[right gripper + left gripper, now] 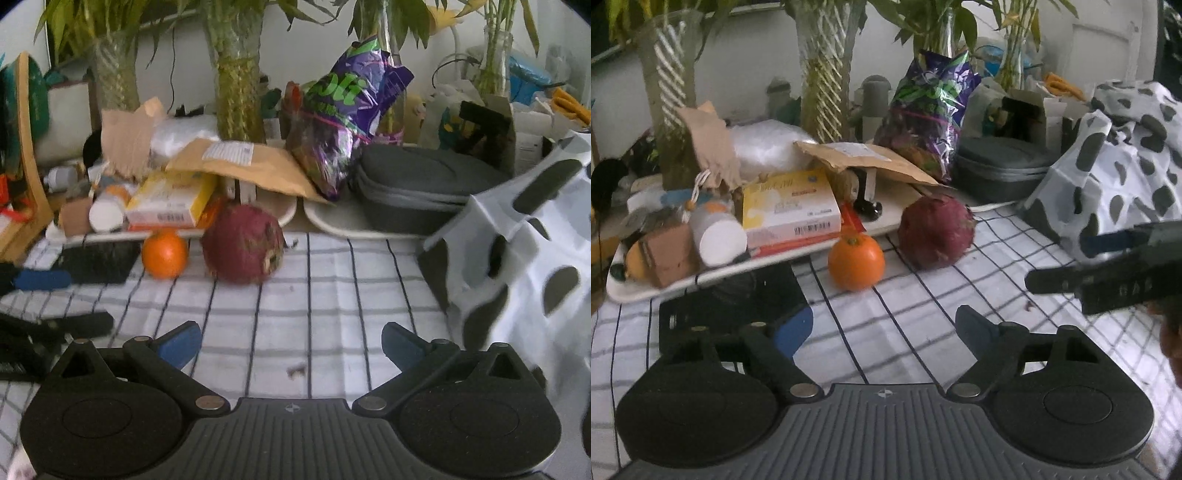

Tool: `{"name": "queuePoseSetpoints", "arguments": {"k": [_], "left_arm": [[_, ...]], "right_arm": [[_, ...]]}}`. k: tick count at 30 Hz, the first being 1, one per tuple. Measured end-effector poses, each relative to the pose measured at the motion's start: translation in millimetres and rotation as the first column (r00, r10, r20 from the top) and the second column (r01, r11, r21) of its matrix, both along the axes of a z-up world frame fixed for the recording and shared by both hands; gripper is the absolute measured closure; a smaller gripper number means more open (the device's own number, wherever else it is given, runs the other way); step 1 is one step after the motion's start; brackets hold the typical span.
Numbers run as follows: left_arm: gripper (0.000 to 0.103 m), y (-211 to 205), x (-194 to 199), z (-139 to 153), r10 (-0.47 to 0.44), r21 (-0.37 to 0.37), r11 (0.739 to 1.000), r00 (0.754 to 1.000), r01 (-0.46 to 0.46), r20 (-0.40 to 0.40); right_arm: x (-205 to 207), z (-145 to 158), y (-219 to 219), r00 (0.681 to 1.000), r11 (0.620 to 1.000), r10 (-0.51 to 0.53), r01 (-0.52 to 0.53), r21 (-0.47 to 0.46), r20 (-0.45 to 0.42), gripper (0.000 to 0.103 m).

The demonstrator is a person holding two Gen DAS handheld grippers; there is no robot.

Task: Organize fruits
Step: 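Reach the left tool to the large orange while the right tool approaches the red dragon fruit, then close the left tool on the orange while the right tool grasps the dragon fruit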

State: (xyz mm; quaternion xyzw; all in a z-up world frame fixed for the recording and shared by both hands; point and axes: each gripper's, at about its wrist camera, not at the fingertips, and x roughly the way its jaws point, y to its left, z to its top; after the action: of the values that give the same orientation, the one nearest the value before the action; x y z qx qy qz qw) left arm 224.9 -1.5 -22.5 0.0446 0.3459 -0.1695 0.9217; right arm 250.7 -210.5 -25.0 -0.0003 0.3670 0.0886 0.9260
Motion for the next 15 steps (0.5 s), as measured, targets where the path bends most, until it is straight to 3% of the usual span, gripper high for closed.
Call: {"name": "queuePoseSetpoints", "arguments": {"k": [5,13,15], "left_arm": [[0.032,-3.6,21.8,-9.3,-0.010,0.042,0.999,0.999,0.008,0.044],[0.037,-10.2,56.1,-26.2,-0.012,0.078,0.997,0.998,0.007,0.066],[0.042,-12.1,63.6,-32.9,-0.017,0.093,0.996,0.998,0.011,0.056]], "right_arm": [[31.3,-8.2,-2.1,1.000,0.997,0.004,-0.004,0.081,0.003,0.000],[65.7,-21.0,-1.3,1.000,0.972,0.007,-0.006,0.234,-0.007,0.000],[72.6,-23.7,-3.9,1.000,0.955,0.004,-0.001,0.295,-0.007,0.000]]}}
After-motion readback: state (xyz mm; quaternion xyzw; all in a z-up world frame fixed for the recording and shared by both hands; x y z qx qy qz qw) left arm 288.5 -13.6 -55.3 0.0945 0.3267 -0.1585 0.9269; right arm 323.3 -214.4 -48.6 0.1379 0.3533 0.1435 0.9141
